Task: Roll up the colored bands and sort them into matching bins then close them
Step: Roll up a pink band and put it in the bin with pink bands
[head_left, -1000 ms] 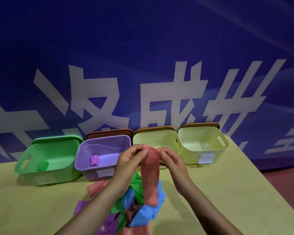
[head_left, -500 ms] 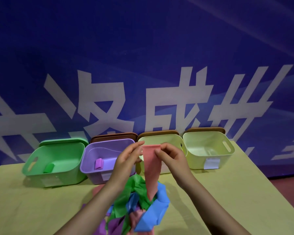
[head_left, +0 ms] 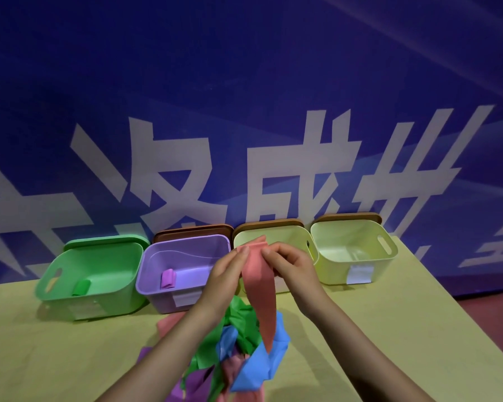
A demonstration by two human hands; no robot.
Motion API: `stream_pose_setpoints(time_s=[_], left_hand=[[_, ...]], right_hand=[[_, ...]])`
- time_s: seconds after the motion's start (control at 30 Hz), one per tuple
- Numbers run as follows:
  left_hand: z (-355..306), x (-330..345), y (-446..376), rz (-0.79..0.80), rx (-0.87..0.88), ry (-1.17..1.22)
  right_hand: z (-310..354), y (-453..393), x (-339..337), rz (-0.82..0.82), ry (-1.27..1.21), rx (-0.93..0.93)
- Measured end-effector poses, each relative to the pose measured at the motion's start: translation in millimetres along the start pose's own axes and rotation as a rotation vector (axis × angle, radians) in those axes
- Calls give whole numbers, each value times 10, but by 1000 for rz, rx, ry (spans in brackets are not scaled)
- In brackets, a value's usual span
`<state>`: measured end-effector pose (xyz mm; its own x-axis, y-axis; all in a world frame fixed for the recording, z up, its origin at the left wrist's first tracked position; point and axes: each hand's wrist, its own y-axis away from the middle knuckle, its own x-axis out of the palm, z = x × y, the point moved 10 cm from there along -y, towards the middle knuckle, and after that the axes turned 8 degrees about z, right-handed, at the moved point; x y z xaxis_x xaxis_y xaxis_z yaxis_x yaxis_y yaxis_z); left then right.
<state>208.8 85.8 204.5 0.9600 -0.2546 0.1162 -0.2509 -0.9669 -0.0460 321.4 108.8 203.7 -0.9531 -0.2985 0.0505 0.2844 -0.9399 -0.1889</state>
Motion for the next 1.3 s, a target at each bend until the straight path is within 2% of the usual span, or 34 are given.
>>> stream_pose_setpoints(time_s=[0.13,0.2,0.27,0.4,0.57,0.93,1.13,1.3], left_hand=[[-67,40,-5,-26,30,38],[-131,57,-16,-34,45,57],[-165,67,-39,-21,37,76],[-90,-22,-89,-28,-36,173],[48,-259,-121,-164,-94,450],[-104,-783,-153,-362,66,729],[-273,-1142,-143,-493,168,747],[-175,-1131,-136,-506,126,722]], right_hand=[[-204,21,80,10,-172,125],[-329,59,221,63,-308,216],[-426,102,337,115,-344,257],[-553,124,427,142,-273,245],[-627,169,531,230,-251,289],[-1147,530,389,241,-74,488],[-1381,713,69,191,-33,538],[-1428,705,-59,170,7,530]])
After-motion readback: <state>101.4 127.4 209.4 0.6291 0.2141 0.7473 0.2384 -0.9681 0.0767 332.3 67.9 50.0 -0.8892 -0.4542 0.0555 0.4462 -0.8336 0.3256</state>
